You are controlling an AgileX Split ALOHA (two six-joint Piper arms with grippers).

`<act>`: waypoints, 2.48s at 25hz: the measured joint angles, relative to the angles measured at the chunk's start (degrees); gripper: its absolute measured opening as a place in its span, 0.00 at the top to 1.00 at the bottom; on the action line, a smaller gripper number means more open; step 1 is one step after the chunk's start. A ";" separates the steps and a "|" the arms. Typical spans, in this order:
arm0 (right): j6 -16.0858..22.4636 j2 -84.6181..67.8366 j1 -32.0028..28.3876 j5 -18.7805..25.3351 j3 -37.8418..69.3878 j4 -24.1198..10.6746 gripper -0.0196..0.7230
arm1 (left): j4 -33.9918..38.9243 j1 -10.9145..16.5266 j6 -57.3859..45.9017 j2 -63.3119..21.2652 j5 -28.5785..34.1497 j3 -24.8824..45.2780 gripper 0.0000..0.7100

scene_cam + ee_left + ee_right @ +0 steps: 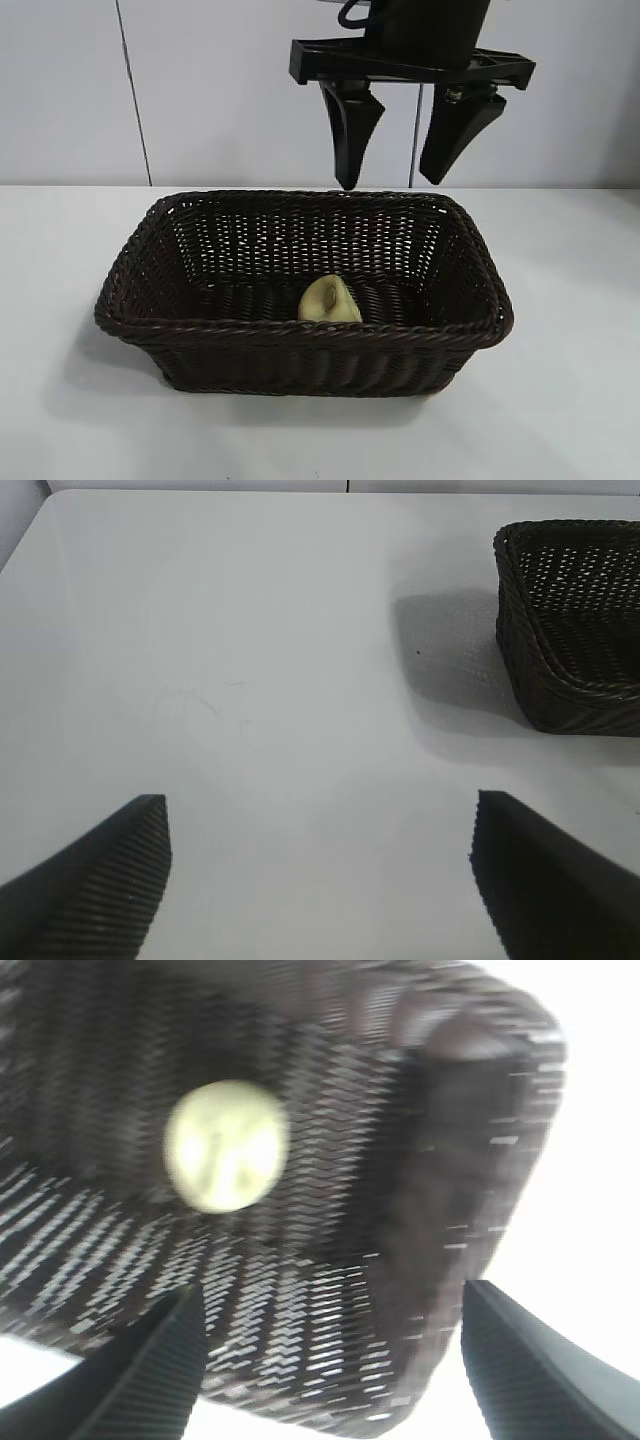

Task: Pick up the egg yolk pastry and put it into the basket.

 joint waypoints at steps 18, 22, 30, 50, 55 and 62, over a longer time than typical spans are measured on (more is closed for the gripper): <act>-3.67 0.00 -27.16 0.05 0.00 -1.25 0.28 | 0.00 0.00 0.00 0.00 0.00 0.00 0.16; -4.51 0.00 -27.19 0.17 0.00 -0.91 0.28 | 0.00 0.00 0.00 0.00 0.00 0.00 0.16; -4.92 -3.09 -23.31 0.41 0.00 0.38 0.28 | 0.00 0.00 0.00 0.00 0.00 0.00 0.16; -4.94 -31.92 -21.10 0.86 22.73 -1.92 0.28 | 0.00 0.00 0.00 0.00 0.00 0.00 0.16; -5.87 -40.87 -21.10 0.39 37.53 -2.71 0.28 | 0.00 0.00 0.00 0.00 0.00 0.00 0.16; -6.23 -55.80 -21.10 -6.40 55.55 -1.64 0.28 | 0.00 0.00 0.00 0.00 0.00 0.00 0.16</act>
